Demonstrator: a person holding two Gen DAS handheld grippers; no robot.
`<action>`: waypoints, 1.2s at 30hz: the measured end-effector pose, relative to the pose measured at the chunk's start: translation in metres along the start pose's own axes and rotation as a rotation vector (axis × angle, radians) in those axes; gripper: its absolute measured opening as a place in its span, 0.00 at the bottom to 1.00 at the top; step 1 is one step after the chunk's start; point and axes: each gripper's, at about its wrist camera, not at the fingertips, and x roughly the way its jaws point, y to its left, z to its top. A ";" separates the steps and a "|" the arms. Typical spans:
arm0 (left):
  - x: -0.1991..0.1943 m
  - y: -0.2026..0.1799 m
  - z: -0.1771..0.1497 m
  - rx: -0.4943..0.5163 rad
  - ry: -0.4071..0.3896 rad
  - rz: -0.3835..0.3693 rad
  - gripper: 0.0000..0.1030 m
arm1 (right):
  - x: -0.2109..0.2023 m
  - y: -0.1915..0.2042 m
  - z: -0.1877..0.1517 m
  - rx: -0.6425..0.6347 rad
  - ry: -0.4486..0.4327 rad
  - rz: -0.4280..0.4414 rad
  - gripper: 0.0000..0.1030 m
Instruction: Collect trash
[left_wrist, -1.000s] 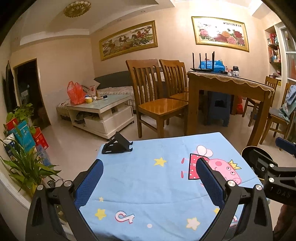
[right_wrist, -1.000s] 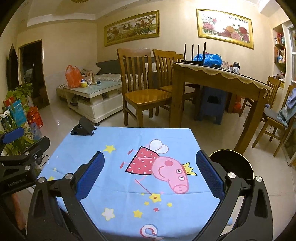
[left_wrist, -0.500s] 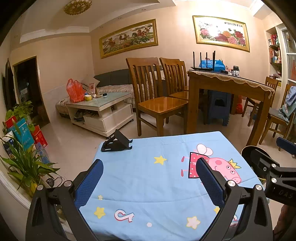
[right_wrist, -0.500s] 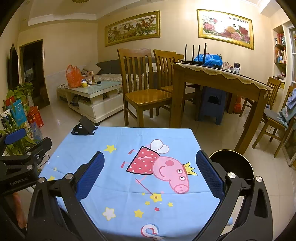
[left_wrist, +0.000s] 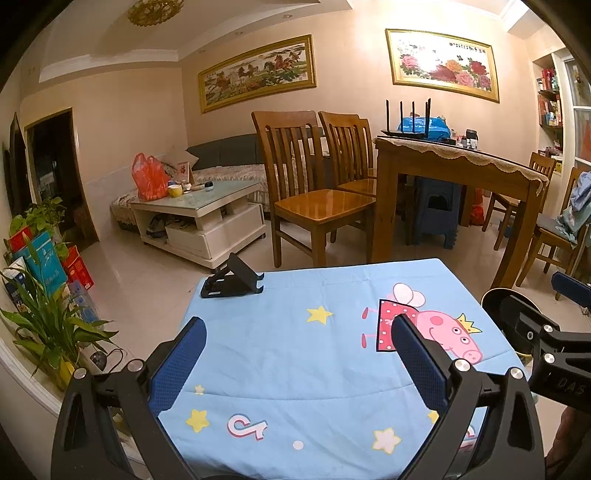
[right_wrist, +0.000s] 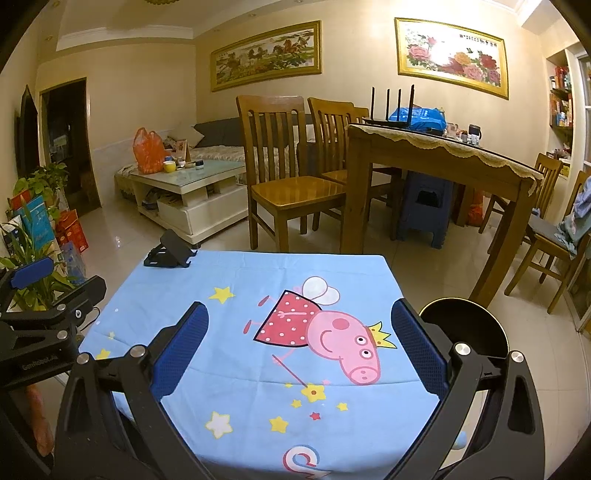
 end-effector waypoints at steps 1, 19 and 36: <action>0.000 0.000 0.000 0.000 -0.001 0.002 0.94 | 0.001 -0.001 0.000 -0.001 0.001 0.001 0.95; -0.001 0.001 0.000 -0.003 0.000 0.001 0.94 | 0.002 -0.003 0.000 -0.005 0.003 0.005 0.95; -0.001 0.002 0.000 -0.002 -0.001 0.002 0.94 | 0.002 -0.003 -0.003 -0.010 0.003 0.015 0.95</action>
